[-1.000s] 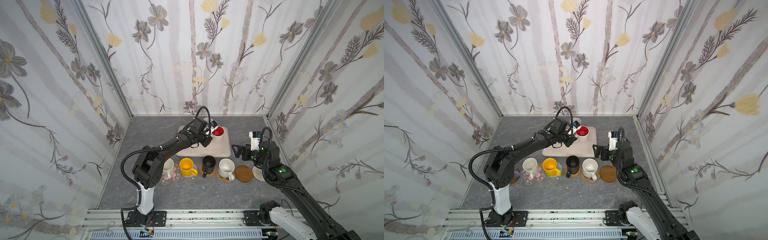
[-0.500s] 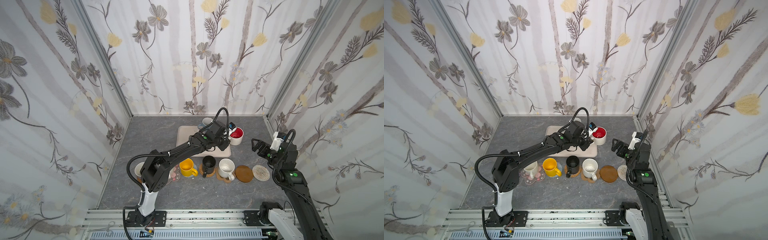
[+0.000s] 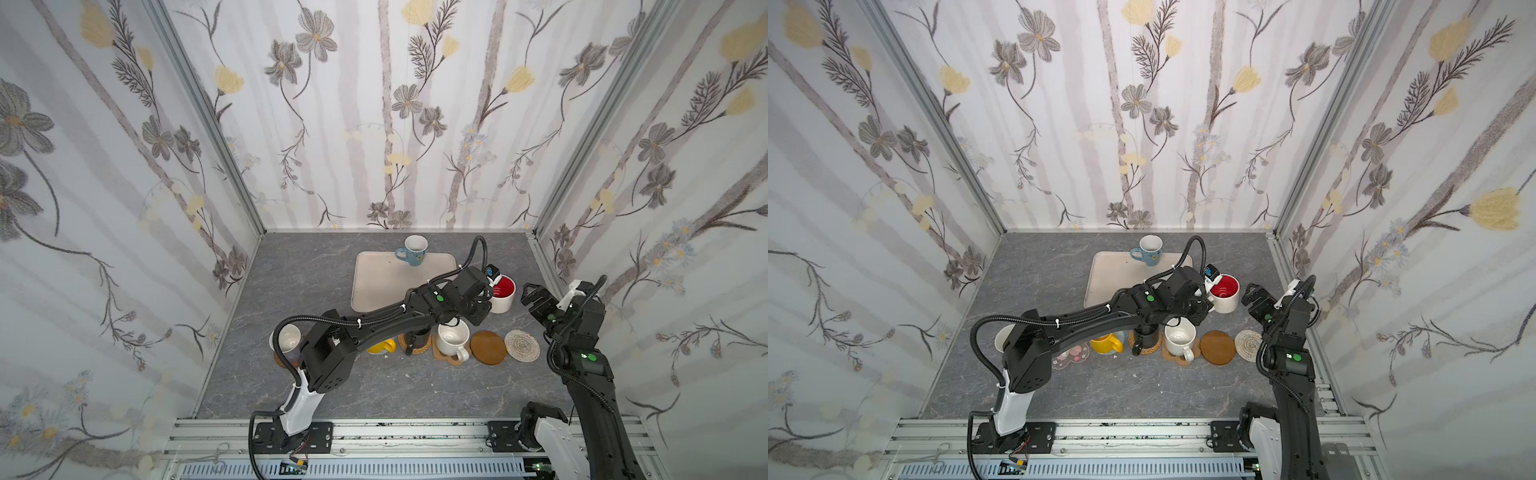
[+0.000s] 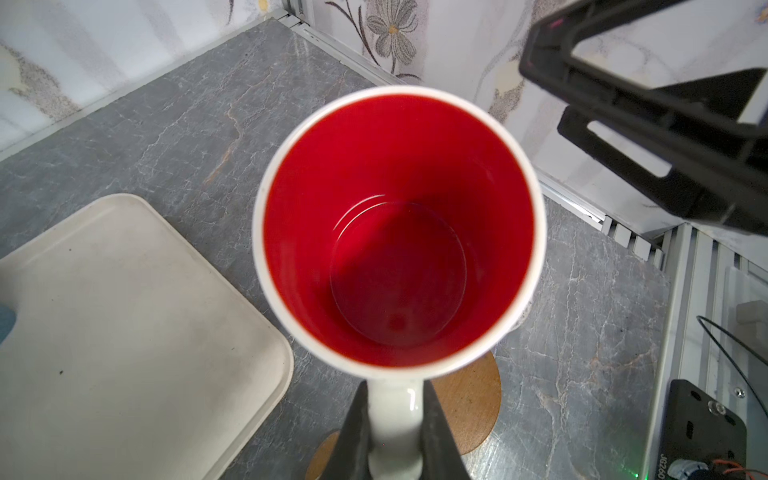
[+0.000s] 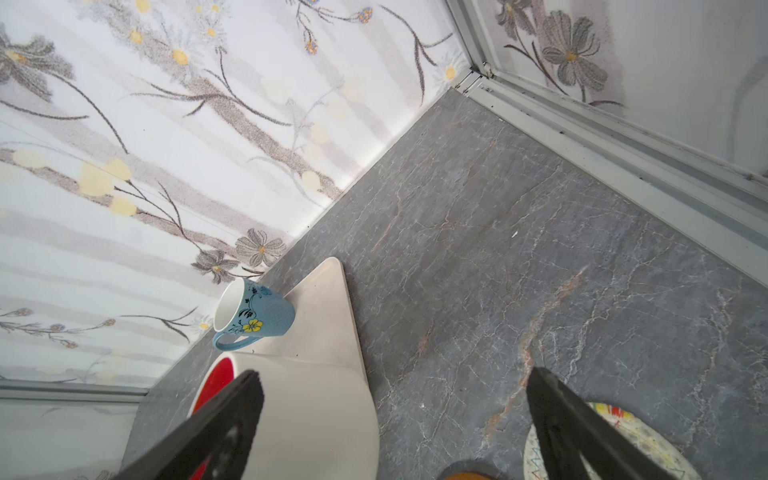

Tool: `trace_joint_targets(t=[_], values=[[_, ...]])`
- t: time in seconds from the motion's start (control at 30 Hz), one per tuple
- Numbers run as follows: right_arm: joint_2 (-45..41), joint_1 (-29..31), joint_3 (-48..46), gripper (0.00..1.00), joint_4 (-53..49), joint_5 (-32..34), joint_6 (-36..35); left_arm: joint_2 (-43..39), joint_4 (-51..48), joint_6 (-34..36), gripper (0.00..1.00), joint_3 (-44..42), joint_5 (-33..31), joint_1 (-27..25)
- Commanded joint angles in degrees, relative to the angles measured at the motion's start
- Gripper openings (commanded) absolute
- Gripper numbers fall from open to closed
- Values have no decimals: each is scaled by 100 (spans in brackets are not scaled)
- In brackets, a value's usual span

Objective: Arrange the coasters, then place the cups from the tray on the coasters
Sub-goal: 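Lift and carry the red-lined mug toward the coasters while the right gripper withdraws, then lower the red-lined white mug onto the cork coaster with the left gripper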

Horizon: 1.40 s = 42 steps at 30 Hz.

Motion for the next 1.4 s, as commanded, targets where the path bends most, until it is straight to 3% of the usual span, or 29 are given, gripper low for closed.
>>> trace_joint_targets(t=[0.0, 0.63, 1.37], values=[[-84, -192, -97, 100, 365, 47, 284, 21, 351, -578, 0, 96, -313, -109], [132, -657, -247, 100, 780, -643, 415, 68, 312, -1334, 0, -558, -1134, -658], [252, -722, -349, 100, 1018, -864, 344, 380, 288, -1765, 0, -770, -1759, -1188]])
